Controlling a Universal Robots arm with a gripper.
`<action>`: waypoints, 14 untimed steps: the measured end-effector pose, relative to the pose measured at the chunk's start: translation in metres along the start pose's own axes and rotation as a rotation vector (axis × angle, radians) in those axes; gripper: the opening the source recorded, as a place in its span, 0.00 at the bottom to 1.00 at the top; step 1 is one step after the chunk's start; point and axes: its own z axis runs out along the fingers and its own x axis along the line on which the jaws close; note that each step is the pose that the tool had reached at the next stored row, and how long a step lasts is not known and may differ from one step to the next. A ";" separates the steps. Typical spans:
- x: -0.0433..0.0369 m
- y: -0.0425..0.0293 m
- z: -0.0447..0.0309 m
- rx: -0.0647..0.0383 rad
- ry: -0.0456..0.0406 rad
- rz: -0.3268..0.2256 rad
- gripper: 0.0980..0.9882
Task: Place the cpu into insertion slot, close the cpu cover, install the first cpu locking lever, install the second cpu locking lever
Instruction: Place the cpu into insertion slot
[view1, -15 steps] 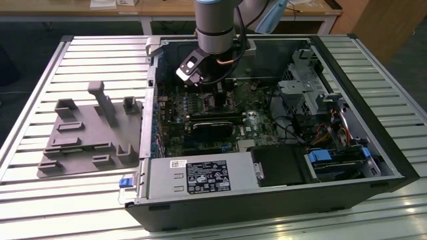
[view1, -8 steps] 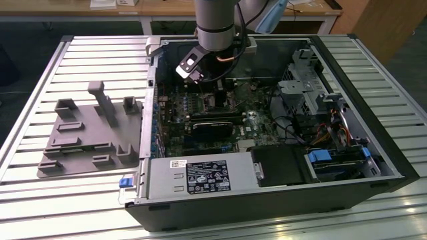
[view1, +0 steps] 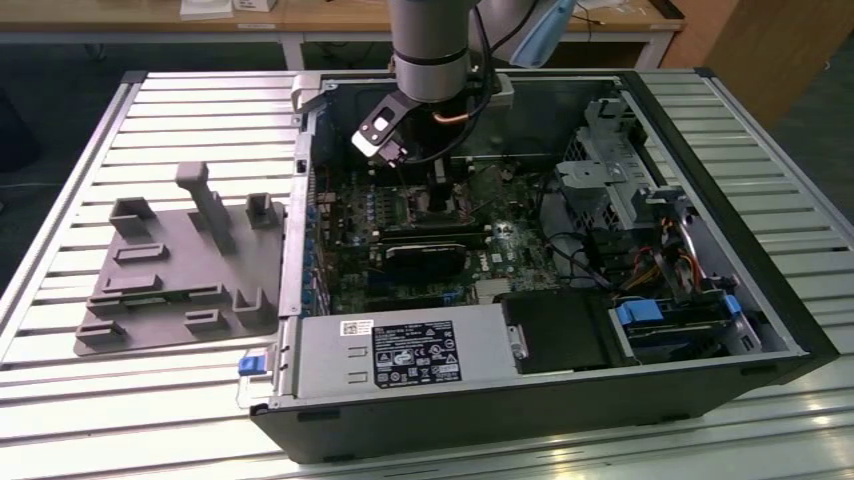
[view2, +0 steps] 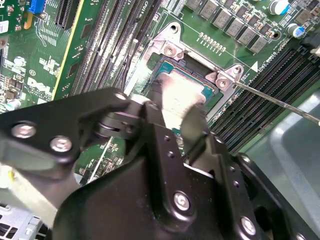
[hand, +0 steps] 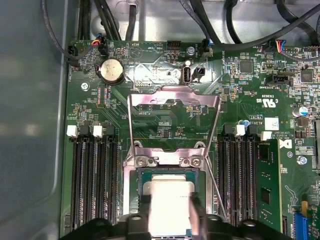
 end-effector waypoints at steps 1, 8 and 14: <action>0.0000 0.0000 0.0000 0.000 0.0000 0.000 0.36; 0.0000 0.0000 0.0000 0.000 -0.0003 0.000 0.03; 0.0000 0.0000 0.0000 0.000 -0.0004 0.000 0.00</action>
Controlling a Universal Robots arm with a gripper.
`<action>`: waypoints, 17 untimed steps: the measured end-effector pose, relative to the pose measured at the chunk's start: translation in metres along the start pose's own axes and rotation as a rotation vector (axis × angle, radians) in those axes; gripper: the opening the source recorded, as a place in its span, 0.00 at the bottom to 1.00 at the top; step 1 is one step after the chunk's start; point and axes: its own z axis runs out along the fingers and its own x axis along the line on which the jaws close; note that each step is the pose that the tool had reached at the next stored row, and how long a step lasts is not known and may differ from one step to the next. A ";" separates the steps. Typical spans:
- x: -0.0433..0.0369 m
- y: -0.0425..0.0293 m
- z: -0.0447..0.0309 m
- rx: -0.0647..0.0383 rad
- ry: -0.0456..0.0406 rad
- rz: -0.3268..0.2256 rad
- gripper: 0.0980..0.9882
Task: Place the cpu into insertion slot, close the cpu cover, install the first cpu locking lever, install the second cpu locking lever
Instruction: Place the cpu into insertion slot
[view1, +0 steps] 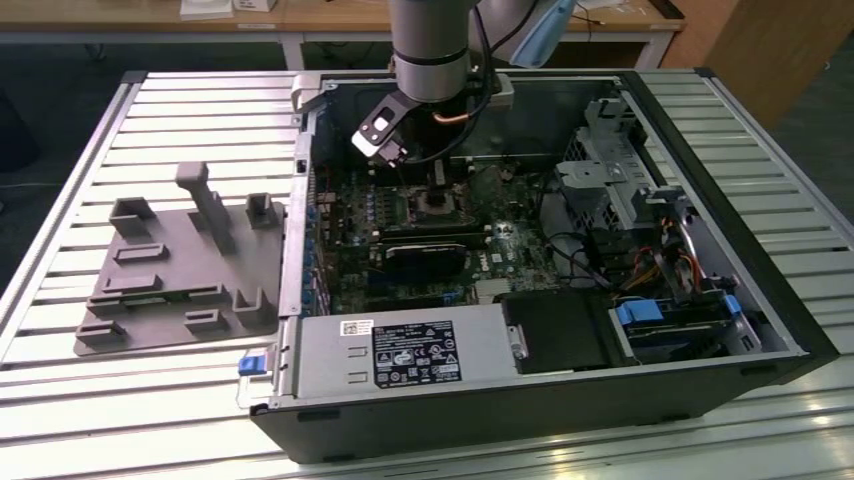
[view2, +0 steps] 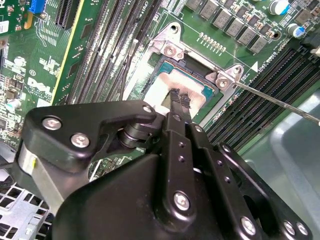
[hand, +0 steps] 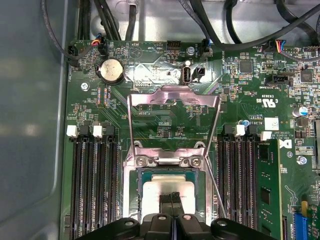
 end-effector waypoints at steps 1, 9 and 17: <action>0.0000 0.0000 0.0000 0.000 0.0028 0.000 0.00; -0.0001 -0.0001 0.0009 0.000 0.0120 0.007 0.00; 0.0000 -0.0002 0.0025 0.000 0.0121 0.012 0.00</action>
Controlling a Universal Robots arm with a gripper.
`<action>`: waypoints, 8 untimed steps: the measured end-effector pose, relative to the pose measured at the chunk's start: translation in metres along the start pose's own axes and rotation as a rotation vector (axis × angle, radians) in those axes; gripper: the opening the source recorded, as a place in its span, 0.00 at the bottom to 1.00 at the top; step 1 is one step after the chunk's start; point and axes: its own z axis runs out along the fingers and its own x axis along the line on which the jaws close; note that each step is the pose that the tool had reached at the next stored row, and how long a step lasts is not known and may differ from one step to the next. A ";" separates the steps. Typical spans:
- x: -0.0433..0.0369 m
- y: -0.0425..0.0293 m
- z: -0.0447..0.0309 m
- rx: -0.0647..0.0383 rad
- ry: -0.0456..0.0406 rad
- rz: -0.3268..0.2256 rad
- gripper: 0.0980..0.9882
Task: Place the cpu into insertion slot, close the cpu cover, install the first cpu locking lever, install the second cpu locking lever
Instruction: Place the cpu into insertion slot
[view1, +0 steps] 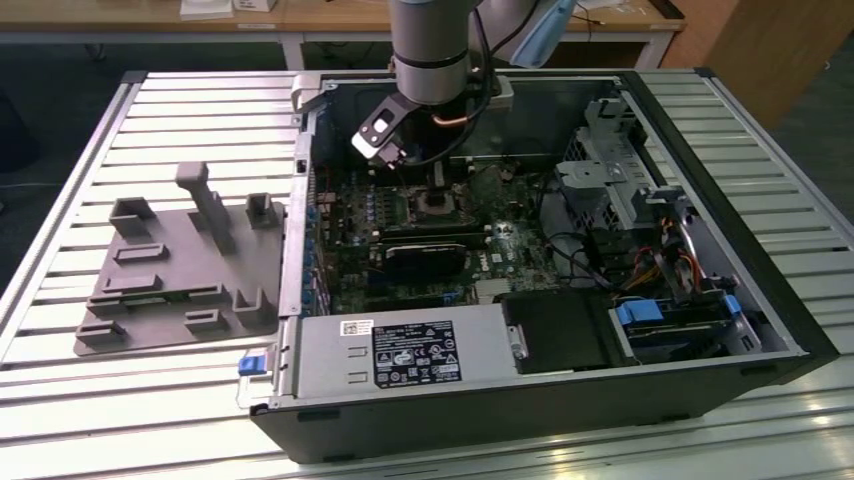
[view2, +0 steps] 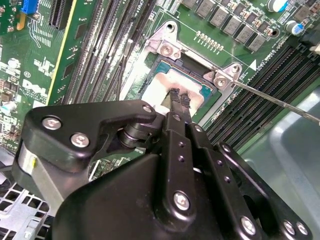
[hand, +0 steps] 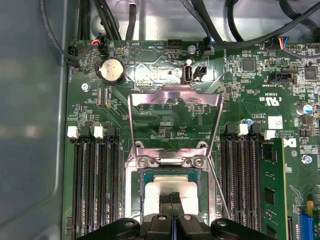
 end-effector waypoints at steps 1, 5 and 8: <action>0.0000 0.0000 0.0004 0.000 0.0003 0.000 0.00; -0.0001 -0.0002 0.0015 0.000 -0.0007 0.002 0.00; 0.0000 -0.0002 0.0018 0.000 0.0004 0.003 0.00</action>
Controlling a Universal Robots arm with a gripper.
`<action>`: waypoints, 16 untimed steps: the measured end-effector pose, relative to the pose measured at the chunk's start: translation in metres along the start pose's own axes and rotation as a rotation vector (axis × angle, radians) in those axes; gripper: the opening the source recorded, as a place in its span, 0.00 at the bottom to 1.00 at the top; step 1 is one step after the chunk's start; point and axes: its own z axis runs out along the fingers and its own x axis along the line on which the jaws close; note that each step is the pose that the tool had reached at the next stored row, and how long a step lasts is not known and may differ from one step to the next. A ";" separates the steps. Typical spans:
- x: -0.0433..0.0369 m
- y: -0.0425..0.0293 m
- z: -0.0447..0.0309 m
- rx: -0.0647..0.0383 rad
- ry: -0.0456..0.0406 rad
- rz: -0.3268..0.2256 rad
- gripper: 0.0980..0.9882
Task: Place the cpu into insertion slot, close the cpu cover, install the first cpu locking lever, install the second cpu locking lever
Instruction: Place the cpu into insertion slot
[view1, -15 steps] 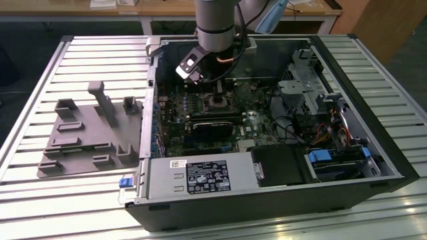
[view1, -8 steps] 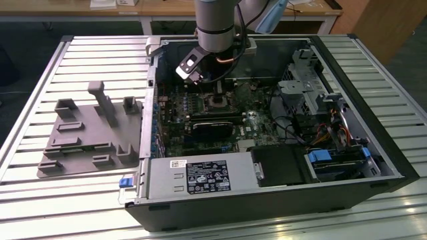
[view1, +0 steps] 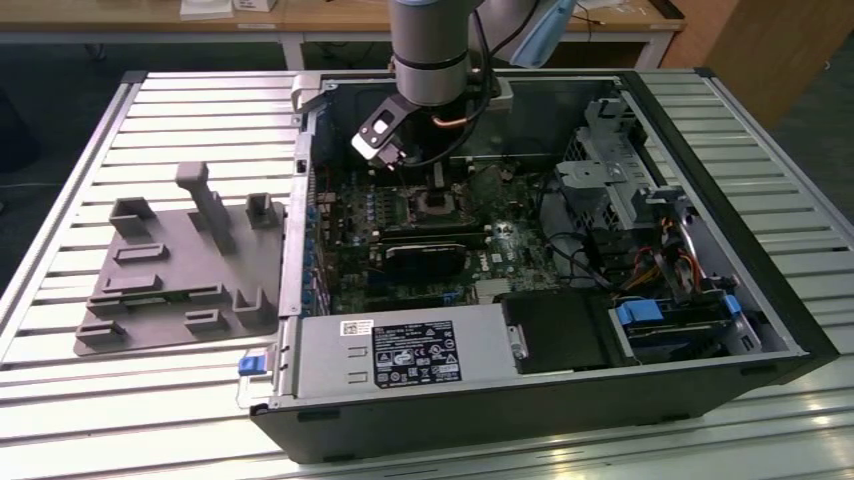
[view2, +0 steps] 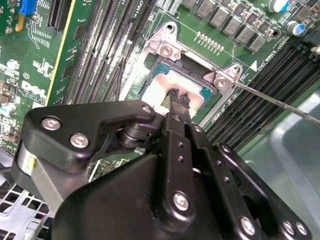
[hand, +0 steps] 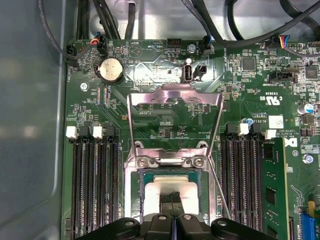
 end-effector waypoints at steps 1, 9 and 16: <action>0.0000 0.0000 0.0001 0.000 0.0007 0.000 0.00; 0.0001 0.0002 -0.0016 -0.001 0.0024 0.000 0.00; -0.0001 0.0012 -0.0130 0.000 0.0012 0.000 0.00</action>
